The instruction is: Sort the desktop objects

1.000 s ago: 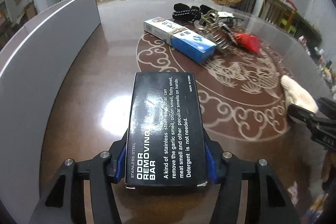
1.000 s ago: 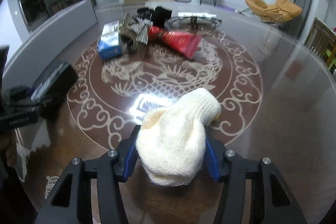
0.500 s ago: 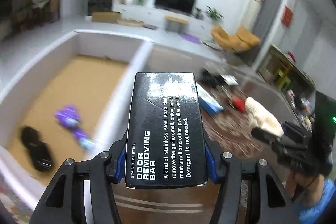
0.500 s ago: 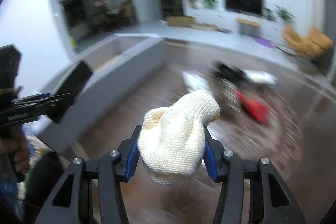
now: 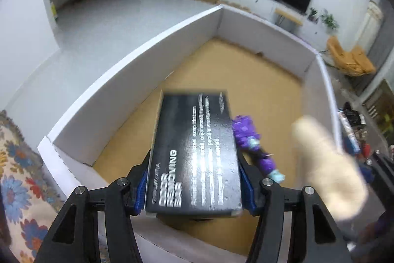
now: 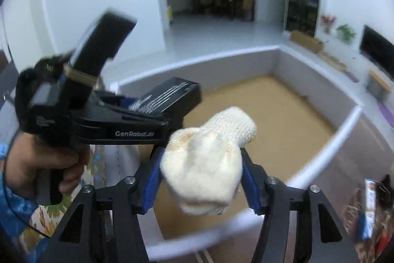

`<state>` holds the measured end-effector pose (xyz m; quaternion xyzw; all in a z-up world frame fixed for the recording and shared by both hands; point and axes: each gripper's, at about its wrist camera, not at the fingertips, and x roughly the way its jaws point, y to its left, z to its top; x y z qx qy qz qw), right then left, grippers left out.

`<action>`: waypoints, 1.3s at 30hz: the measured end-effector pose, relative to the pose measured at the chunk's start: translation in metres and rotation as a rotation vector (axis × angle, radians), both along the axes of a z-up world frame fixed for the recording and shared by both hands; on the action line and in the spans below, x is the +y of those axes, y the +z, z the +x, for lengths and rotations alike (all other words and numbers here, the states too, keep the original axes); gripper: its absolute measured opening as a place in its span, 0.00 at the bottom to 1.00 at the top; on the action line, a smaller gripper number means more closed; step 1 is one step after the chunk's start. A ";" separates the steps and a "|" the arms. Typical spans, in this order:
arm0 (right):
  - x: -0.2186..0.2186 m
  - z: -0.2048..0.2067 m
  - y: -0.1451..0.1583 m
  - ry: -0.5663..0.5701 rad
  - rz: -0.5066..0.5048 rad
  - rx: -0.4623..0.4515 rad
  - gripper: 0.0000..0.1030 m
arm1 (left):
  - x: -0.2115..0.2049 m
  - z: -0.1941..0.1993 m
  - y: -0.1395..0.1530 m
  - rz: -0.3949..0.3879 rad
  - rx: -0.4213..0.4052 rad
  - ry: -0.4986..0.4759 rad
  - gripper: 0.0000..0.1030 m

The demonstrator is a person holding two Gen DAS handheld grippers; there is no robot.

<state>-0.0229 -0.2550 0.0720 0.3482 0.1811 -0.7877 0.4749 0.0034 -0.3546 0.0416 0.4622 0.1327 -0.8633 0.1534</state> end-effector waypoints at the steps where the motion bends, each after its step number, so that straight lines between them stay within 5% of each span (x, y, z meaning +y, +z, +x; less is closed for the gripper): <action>1: -0.010 -0.002 -0.009 0.006 0.027 -0.004 0.67 | -0.001 -0.001 -0.003 -0.010 -0.011 0.008 0.64; 5: -0.013 -0.005 -0.013 -0.031 0.027 0.018 0.78 | 0.000 0.005 0.001 -0.031 0.033 0.040 0.75; 7: 0.011 -0.004 -0.005 -0.061 -0.032 0.042 0.94 | 0.003 0.013 0.006 -0.038 0.081 0.053 0.75; 10: 0.056 -0.007 0.004 -0.133 -0.076 0.128 0.98 | 0.021 0.023 0.017 -0.030 0.143 0.033 0.75; 16: 0.180 -0.015 -0.035 -0.332 0.045 0.187 0.98 | 0.118 0.041 0.044 0.022 0.246 -0.220 0.77; 18: 0.226 -0.020 -0.055 -0.404 0.105 0.158 0.98 | 0.155 0.033 0.048 0.049 0.246 -0.329 0.90; 23: 0.343 -0.027 -0.096 -0.643 0.241 0.122 0.98 | 0.267 0.015 0.010 0.083 0.154 -0.565 0.96; 27: 0.402 -0.023 -0.109 -0.783 0.275 0.095 0.98 | 0.343 -0.009 -0.050 0.015 0.032 -0.648 0.96; 31: 0.433 -0.019 -0.104 -0.839 0.223 0.050 0.99 | 0.362 -0.028 -0.083 -0.001 -0.001 -0.620 0.96; 35: 0.438 -0.014 -0.102 -0.848 0.218 0.033 1.00 | 0.370 -0.042 -0.090 -0.104 0.035 -0.557 0.99; 39: 0.442 -0.022 -0.105 -0.845 0.168 -0.036 1.00 | 0.362 -0.047 -0.087 -0.093 0.032 -0.550 1.00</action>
